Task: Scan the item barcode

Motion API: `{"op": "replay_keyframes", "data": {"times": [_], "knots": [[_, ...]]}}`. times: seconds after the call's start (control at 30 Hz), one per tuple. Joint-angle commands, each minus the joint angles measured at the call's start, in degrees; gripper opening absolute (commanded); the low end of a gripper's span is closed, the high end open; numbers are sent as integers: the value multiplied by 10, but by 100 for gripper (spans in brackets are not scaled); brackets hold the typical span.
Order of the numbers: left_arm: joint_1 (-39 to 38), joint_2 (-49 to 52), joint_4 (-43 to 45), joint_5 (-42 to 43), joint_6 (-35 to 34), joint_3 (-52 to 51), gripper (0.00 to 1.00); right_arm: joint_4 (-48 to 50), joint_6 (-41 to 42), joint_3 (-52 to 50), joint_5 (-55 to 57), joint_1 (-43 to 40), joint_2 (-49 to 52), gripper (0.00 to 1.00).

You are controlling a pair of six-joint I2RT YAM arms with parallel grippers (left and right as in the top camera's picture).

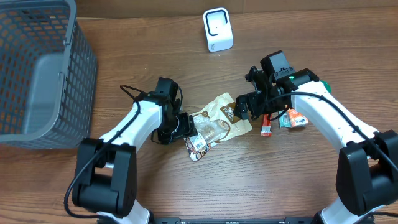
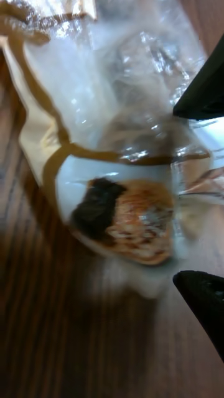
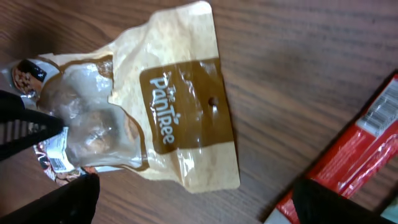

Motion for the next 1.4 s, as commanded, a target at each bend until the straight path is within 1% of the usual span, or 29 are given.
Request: {"op": "replay_keyframes", "data": {"times": [0.0,0.13,0.37,0.5,0.57,0.67,0.73,0.8,0.97,1.0,1.03,1.13,1.27,1.37], "knots": [[-2,19,19,14,-11,0,70,18,-9,-6,-4,3,-1,100],[-2,31,27,13,-30,0,69,47,-9,-26,-5,16,-1,100],[-3,35,31,14,-32,0,65,65,-9,-32,-4,49,-1,100],[-3,35,33,13,-32,0,67,61,-9,-32,-4,52,-1,100],[-3,35,35,14,-32,0,72,61,-9,-32,-2,52,-1,100],[-7,35,45,14,-32,0,72,70,-9,-37,0,52,-1,100],[-10,35,52,14,-34,0,67,78,-9,-43,0,52,-1,100],[-15,35,52,14,-34,0,59,82,-9,-49,0,52,-1,100],[-26,35,56,12,-34,-6,56,87,-9,-65,0,52,-1,100],[-28,35,57,11,-34,-7,53,86,-9,-66,0,52,-1,100],[-30,35,57,12,-34,-7,49,86,-9,-66,0,52,-1,100],[-31,35,58,14,-34,-6,40,86,-9,-66,0,52,-1,100],[-16,35,51,40,-18,2,34,84,-2,-66,-2,50,-1,100],[0,35,49,78,6,12,29,75,-2,-66,-7,50,-1,100]]}}
